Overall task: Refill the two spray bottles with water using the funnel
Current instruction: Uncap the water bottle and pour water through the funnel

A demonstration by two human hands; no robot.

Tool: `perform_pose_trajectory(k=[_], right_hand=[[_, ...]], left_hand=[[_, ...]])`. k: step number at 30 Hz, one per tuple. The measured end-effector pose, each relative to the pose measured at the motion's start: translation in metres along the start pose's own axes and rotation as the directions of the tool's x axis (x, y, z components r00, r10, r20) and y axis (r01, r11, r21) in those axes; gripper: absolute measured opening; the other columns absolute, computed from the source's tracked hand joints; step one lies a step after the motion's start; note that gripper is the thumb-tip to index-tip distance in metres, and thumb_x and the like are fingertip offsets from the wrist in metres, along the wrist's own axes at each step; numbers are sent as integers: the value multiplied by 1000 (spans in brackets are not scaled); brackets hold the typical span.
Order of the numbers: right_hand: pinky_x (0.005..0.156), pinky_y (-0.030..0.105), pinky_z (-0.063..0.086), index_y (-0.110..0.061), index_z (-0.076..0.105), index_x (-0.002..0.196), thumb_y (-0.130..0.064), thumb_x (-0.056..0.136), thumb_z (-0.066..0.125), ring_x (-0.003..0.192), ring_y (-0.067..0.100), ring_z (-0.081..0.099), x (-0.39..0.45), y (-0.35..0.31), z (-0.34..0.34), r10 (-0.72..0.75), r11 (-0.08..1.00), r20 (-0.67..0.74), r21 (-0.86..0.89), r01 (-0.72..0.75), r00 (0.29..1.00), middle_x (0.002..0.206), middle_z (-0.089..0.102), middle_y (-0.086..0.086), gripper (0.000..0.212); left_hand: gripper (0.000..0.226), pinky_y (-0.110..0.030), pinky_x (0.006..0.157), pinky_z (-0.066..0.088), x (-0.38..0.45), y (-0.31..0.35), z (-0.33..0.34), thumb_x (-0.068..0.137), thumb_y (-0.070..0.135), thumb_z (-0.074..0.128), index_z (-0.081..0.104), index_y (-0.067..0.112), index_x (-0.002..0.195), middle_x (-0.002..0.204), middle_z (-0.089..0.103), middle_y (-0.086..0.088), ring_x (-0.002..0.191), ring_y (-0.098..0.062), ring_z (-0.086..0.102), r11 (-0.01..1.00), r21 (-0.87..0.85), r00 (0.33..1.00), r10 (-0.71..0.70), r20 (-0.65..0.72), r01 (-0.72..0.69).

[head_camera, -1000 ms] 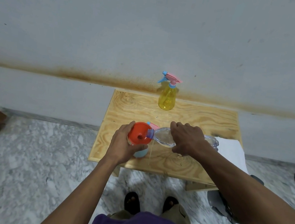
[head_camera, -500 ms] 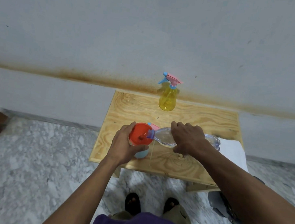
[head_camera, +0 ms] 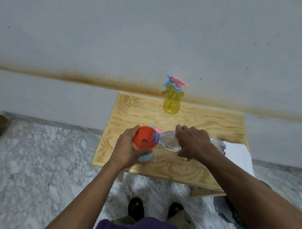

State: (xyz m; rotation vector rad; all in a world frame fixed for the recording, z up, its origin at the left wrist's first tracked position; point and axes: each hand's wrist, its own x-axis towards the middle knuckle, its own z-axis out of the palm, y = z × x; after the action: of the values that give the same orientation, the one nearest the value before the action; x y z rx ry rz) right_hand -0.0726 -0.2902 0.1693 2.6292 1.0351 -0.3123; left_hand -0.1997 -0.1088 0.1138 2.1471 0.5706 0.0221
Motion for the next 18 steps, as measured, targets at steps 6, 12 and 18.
perform_pose_trajectory(k=[6,12,18], right_hand=[[63,34,36,-13,44,113,-34,74,79,91,23,58,-1,0,0,3,1000,1,1,-3,1000,107,60,2,57],[61,34,35,-15,42,109,-30,73,77,84,23,52,0,1,6,13,997,23,74,-14,1000,106,59,1,53],[64,33,38,-18,40,108,-36,74,75,84,23,52,-4,7,26,81,910,73,401,-103,994,106,57,0,53]], left_hand=[[102,-40,109,41,0,0,0,69,40,90,36,21,153,144,48,0,131,-20,45,1000,-4,1000,-10,5,10],[102,-40,109,40,0,0,0,69,40,90,35,21,153,143,49,0,132,-20,45,1000,-6,1000,-10,6,10],[103,-36,108,39,1,-2,0,69,44,88,34,21,154,144,48,0,132,-21,44,1000,8,1000,-5,8,5]])
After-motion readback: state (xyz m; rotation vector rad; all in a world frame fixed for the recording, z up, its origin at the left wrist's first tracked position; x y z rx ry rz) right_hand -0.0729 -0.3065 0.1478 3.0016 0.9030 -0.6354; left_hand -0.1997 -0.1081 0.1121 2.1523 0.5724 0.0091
